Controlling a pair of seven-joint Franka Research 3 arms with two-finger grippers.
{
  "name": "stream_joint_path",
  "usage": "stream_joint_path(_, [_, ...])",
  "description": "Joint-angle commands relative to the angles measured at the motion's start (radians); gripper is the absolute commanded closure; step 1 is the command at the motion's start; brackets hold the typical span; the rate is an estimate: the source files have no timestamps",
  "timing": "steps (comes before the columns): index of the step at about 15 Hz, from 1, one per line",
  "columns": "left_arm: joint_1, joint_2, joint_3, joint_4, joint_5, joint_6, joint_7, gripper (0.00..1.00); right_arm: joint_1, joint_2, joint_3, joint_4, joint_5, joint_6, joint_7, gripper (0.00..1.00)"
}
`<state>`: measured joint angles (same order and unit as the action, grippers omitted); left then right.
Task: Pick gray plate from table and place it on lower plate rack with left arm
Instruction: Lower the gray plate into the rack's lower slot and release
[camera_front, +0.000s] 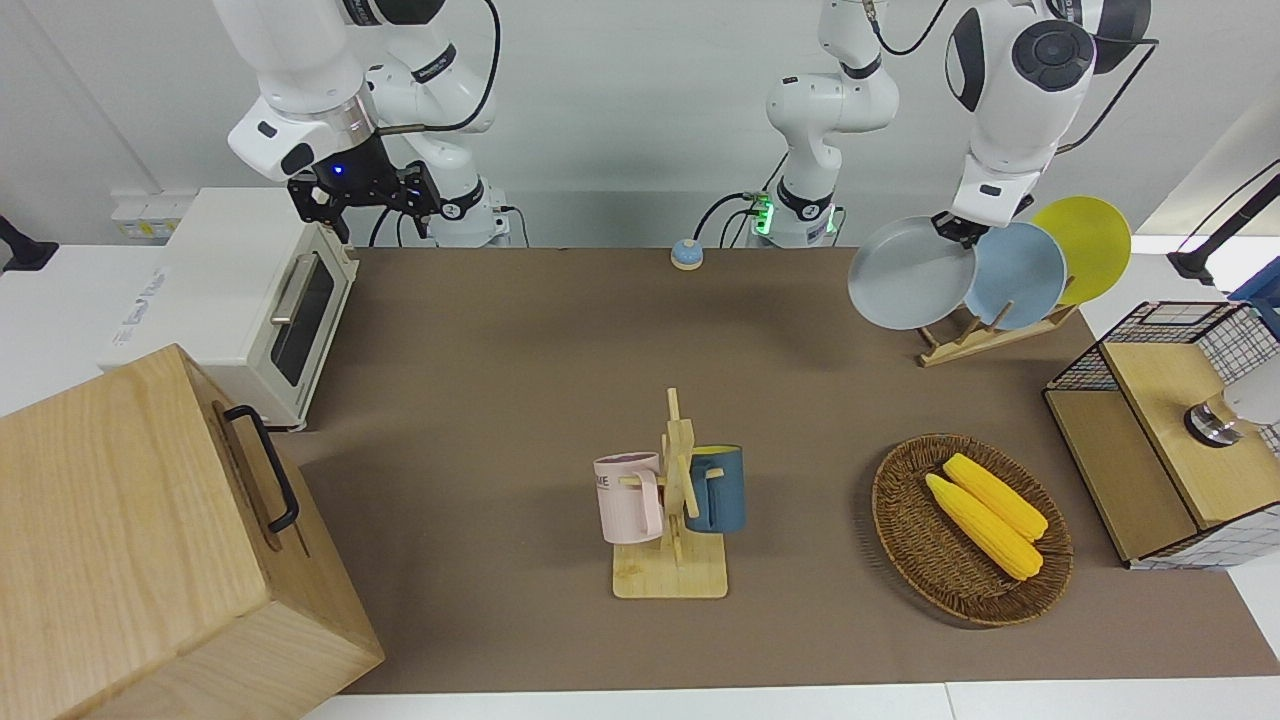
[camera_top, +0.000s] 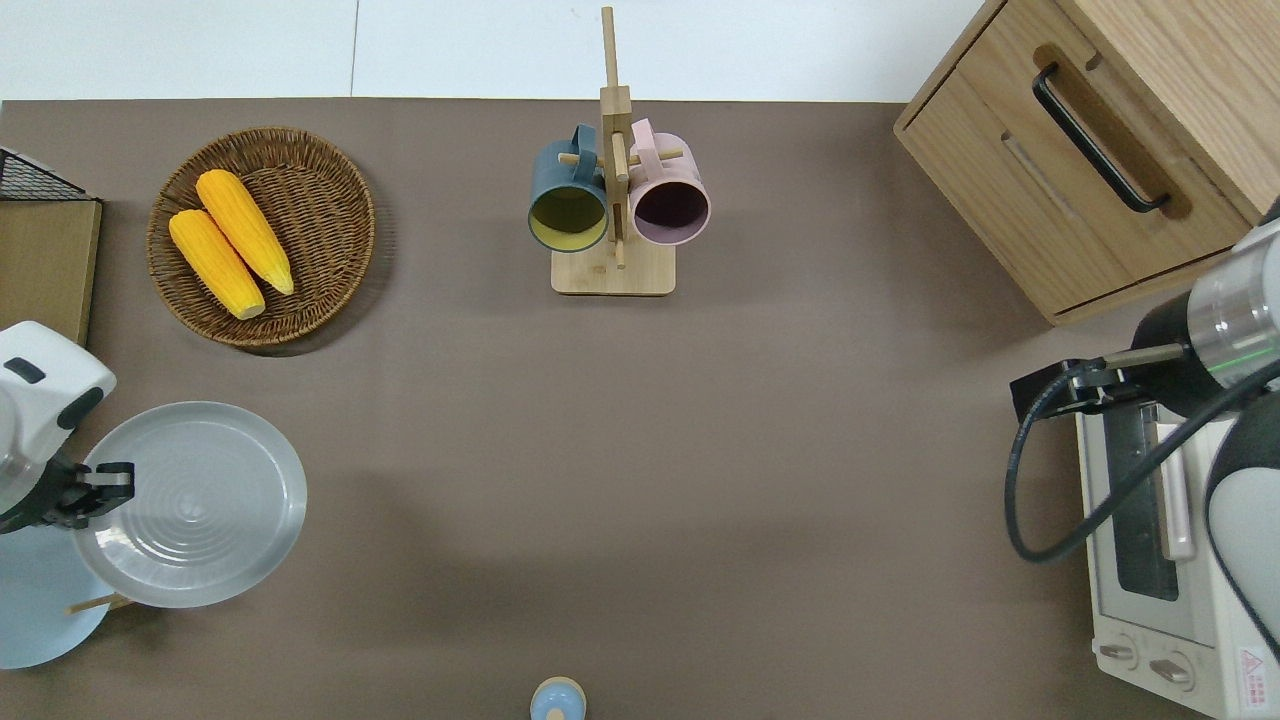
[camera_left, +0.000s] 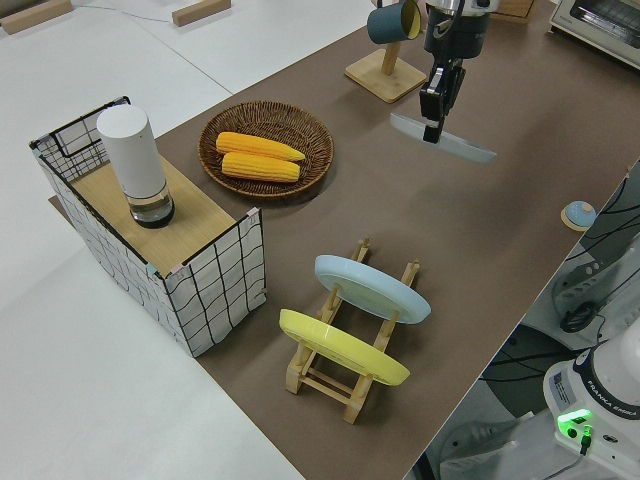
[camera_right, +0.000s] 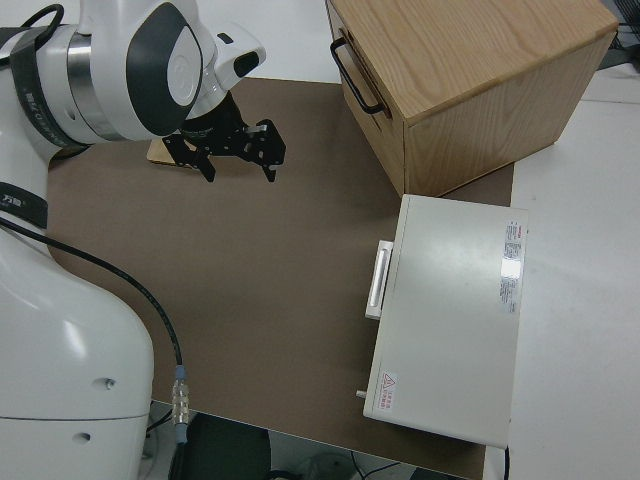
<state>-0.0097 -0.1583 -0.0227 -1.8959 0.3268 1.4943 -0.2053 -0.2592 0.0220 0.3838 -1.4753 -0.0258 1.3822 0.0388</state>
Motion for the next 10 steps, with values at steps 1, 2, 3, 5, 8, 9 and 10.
stream_joint_path(1, [-0.051, -0.004, 0.003, -0.035, 0.193, -0.045, -0.013, 1.00, -0.023, -0.002, 0.021, 0.007, -0.006, -0.011, 0.012, 0.017])
stream_joint_path(2, [-0.061, -0.004, 0.001, -0.055, 0.249, -0.045, -0.014, 1.00, -0.023, -0.002, 0.021, 0.007, -0.006, -0.011, 0.012, 0.017])
stream_joint_path(3, [-0.067, -0.003, 0.000, -0.072, 0.291, -0.045, -0.023, 1.00, -0.023, -0.002, 0.021, 0.007, -0.006, -0.011, 0.012, 0.017])
stream_joint_path(5, [-0.070, 0.005, 0.000, -0.081, 0.337, -0.046, -0.077, 1.00, -0.023, -0.002, 0.021, 0.007, -0.006, -0.011, 0.012, 0.017])
stream_joint_path(8, [-0.070, 0.005, 0.000, -0.104, 0.405, -0.046, -0.126, 1.00, -0.023, -0.002, 0.021, 0.006, -0.006, -0.012, 0.012, 0.017])
stream_joint_path(9, [-0.070, 0.005, 0.000, -0.121, 0.429, -0.046, -0.159, 1.00, -0.023, -0.002, 0.021, 0.007, -0.005, -0.011, 0.012, 0.017])
stream_joint_path(10, [-0.070, 0.005, 0.000, -0.136, 0.463, -0.046, -0.192, 1.00, -0.023, -0.002, 0.021, 0.007, -0.005, -0.011, 0.012, 0.017])
